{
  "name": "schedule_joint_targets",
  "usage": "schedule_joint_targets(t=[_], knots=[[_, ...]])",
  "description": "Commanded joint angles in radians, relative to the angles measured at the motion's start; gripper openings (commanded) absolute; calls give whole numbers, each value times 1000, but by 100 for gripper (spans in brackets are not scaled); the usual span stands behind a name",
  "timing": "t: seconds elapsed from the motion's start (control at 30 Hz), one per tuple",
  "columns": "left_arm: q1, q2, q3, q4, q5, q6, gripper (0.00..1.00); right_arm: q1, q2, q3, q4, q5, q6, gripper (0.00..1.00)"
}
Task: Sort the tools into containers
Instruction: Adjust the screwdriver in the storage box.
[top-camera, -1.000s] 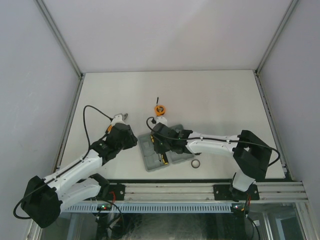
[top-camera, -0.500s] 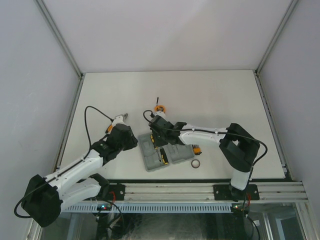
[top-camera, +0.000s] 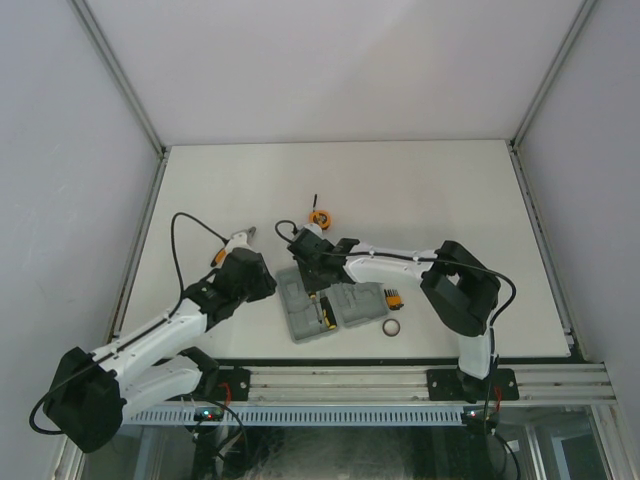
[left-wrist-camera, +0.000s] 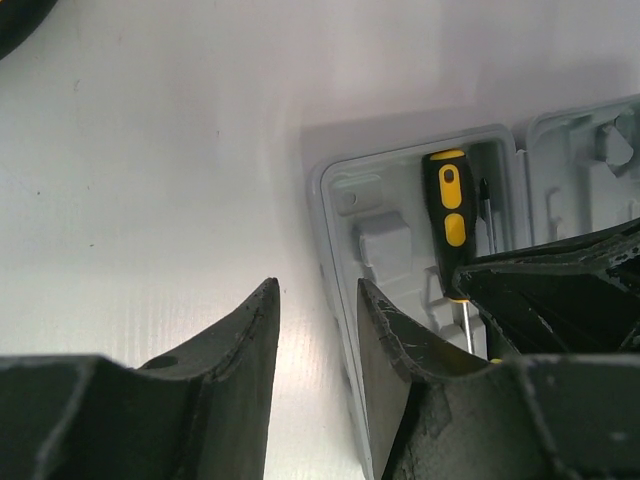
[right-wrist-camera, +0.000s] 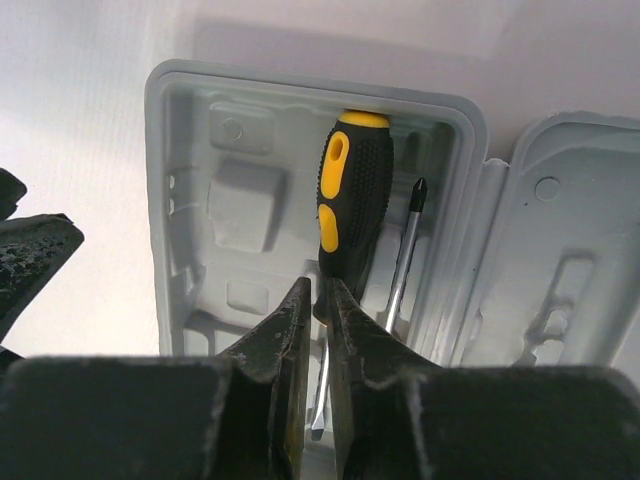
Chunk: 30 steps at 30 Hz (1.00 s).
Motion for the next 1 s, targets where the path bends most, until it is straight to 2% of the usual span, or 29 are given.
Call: schedule_joint_targets(t=[0.0, 0.5, 0.83, 0.97], knots=[[5, 4, -17, 38, 8, 11, 41, 9, 34, 34, -83, 44, -7, 11], [5, 3, -12, 39, 10, 9, 41, 28, -20, 34, -83, 99, -17, 17], [4, -1, -12, 34, 6, 9, 41, 10, 8, 34, -68, 22, -22, 17], [5, 5, -12, 40, 9, 9, 41, 12, 38, 34, -104, -5, -16, 13]])
